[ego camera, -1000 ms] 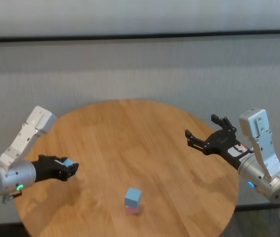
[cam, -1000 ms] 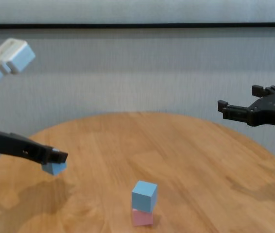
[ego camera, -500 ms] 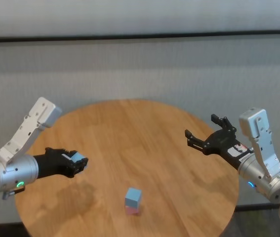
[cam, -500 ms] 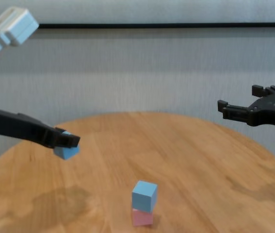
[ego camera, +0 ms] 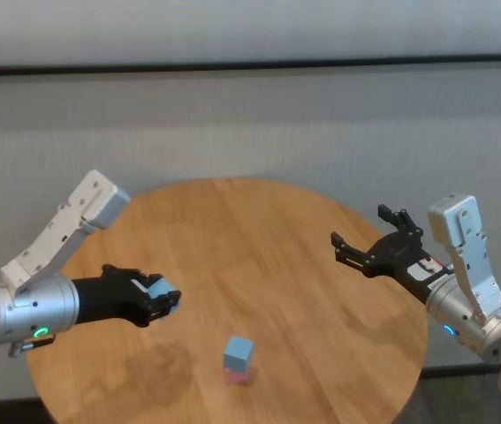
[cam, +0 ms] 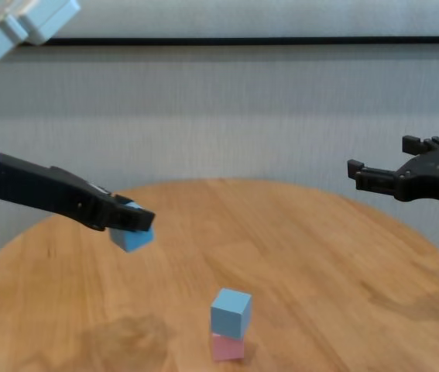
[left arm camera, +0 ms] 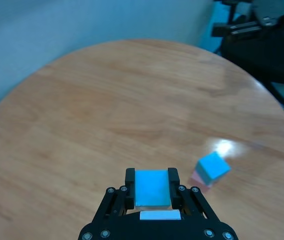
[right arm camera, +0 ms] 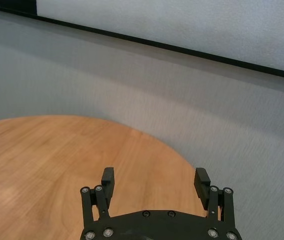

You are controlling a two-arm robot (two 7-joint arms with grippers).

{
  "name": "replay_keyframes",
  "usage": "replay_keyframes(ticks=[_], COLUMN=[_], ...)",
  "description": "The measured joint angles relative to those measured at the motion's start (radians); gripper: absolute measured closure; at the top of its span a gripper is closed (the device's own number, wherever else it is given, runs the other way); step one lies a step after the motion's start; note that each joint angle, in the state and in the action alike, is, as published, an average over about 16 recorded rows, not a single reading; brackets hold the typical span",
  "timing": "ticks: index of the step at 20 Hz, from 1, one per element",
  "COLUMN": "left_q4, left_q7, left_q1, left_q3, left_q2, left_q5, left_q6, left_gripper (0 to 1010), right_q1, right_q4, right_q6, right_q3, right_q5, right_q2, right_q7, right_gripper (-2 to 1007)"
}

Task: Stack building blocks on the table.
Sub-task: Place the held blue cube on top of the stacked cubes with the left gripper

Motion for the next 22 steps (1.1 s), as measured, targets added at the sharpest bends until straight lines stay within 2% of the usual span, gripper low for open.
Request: replay_keyframes(ticks=[5,11,17,22], left_q4=[-0.031,-0.048,-0.043,-0.022], left_q7=[-0.053,-0.117,-0.162,-0.180], left_q1=[-0.018,-0.049,-0.081,-0.112], left_q3=[0.039,0.103,0.168,0.216], left_q2=[0.015,0.022,0.019,0.011], left_q5=[-0.015,-0.025,-0.022,-0.011], left_q6=[0.010,0.016,0.019,0.012], left_gripper=[620,620,620,619], right_q1=[0.000,0.000,0.000,0.000], right_q4=[0.000,0.000,0.000,0.000], right_q6=[0.000,0.000,0.000,0.000], right_q3=[0.000,0.000,0.000,0.000], right_q5=[0.000,0.000,0.000,0.000], right_q2=[0.000,0.000,0.000,0.000], right_q7=[0.000,0.000,0.000,0.000], right_gripper=[0,0,0,0])
